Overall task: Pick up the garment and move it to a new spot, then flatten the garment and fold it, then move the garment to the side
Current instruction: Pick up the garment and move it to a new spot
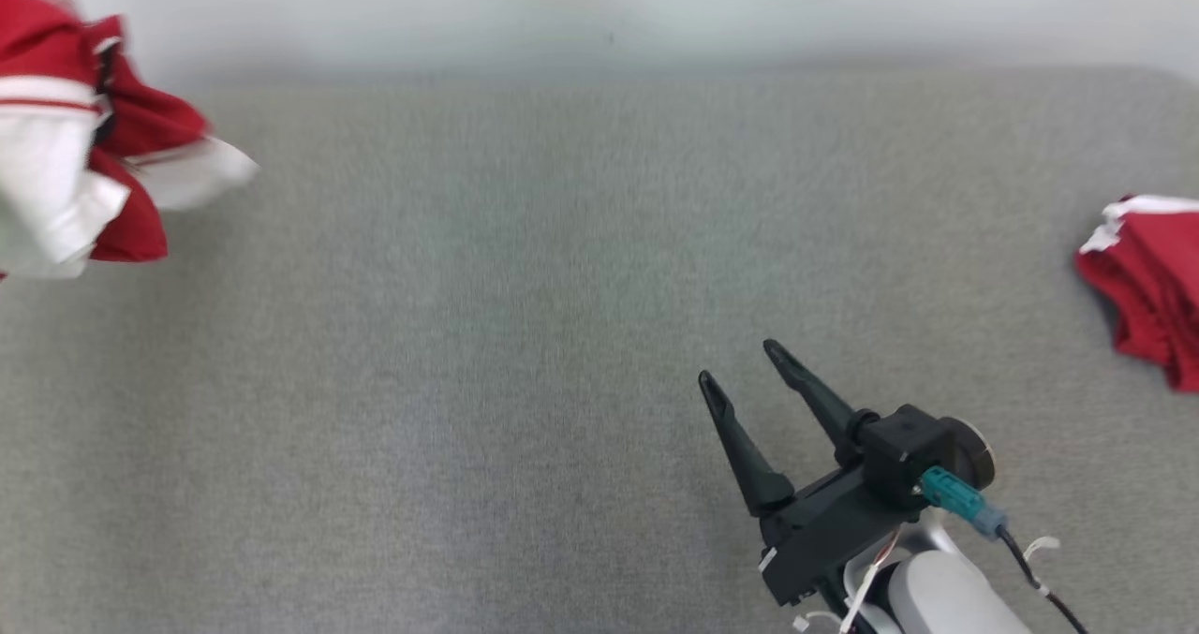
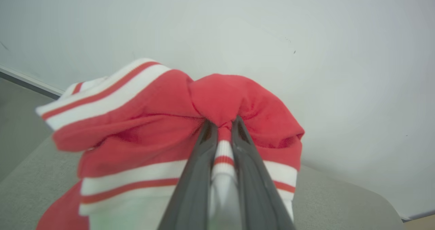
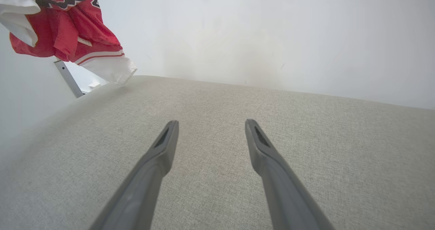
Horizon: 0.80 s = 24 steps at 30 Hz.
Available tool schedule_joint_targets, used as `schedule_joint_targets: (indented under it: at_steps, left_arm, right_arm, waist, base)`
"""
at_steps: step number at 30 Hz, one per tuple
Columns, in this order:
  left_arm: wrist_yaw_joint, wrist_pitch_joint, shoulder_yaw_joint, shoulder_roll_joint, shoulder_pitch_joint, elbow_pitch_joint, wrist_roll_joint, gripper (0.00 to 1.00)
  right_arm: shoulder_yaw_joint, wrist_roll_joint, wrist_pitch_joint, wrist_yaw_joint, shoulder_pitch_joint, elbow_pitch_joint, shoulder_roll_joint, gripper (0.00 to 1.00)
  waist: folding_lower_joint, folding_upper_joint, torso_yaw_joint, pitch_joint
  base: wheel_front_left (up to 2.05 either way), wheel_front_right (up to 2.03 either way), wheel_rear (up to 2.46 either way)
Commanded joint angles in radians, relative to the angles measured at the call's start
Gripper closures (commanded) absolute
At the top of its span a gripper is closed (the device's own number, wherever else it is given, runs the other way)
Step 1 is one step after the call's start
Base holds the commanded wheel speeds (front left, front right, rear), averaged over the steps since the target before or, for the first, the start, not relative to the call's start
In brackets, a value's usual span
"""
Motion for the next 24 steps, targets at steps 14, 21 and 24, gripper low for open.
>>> schedule_joint_targets:
  at_steps: [14, 21, 24]
  left_arm:
    - [-0.020, 0.103, -0.203, -0.212, 0.147, -0.345, -0.038, 1.00]
    - [-0.021, 0.029, -0.280, -0.272, 0.257, -0.333, -0.022, 1.00]
    - [-0.009, -0.016, -0.301, -0.284, 0.295, -0.274, -0.029, 1.00]
  right_arm:
    - [0.012, 0.009, 0.008, -0.002, 0.023, 0.010, -0.008, 0.00]
    - [-0.018, -0.001, 0.023, -0.002, 0.026, -0.025, -0.022, 0.00]
    - [-0.026, -0.001, 0.024, -0.002, 0.030, -0.035, -0.016, 0.00]
  waist:
    - [0.0001, 0.0000, -0.239, -0.155]
    - [0.0001, 0.0000, -0.363, -0.099]
    - [0.0001, 0.0000, -0.399, -0.074]
  base:
    - [0.00, 0.00, 0.00]
    - [0.00, 0.00, 0.00]
    - [0.00, 0.00, 0.00]
